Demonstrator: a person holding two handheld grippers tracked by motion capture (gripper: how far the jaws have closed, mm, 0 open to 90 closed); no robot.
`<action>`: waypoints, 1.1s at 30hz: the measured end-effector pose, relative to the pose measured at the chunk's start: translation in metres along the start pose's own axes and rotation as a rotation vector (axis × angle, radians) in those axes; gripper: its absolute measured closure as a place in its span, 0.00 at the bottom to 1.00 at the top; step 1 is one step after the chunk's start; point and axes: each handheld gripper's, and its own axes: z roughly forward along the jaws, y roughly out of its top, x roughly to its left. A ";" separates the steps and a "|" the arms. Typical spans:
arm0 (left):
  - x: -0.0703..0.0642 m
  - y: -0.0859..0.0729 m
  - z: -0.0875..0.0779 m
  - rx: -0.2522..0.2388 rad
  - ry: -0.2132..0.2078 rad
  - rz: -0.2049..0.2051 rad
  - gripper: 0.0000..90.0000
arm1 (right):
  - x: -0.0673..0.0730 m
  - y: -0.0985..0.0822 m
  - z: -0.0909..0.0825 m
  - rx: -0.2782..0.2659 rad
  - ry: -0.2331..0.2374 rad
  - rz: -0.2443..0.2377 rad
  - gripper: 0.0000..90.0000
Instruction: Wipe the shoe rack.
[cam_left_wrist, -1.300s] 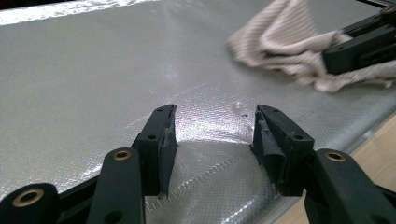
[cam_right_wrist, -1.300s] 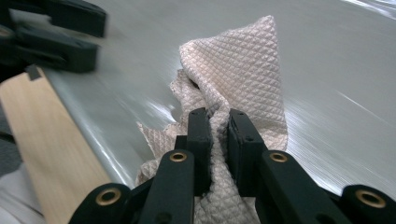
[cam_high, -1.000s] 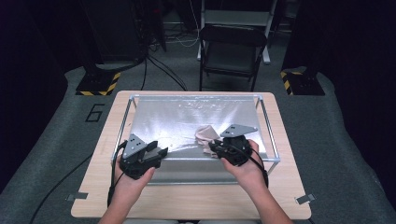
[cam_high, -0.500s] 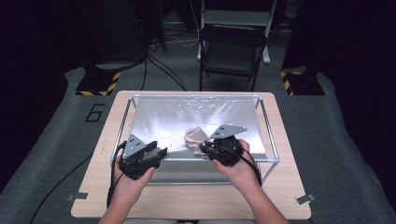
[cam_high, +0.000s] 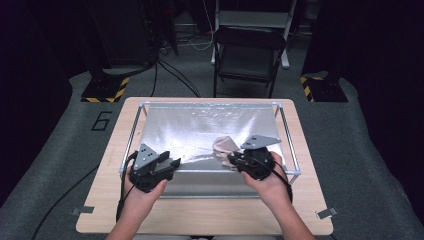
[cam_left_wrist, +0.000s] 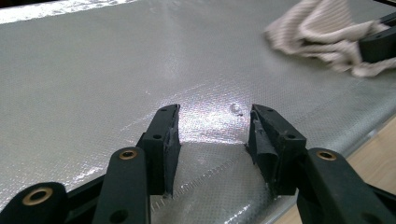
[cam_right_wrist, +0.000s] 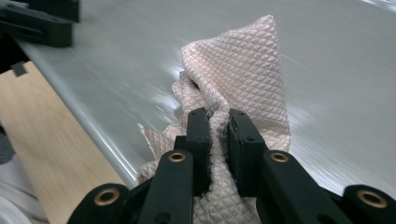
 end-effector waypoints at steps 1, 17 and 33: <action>0.000 0.000 0.000 0.000 0.000 0.000 0.58 | 0.005 0.003 0.005 0.001 0.010 -0.013 0.89; 0.003 -0.001 -0.002 -0.001 -0.012 -0.006 0.59 | -0.031 -0.015 -0.023 -0.006 0.094 -0.049 0.88; 0.004 -0.003 -0.004 -0.007 -0.013 -0.001 0.59 | -0.008 0.016 0.005 0.086 0.159 -0.223 0.88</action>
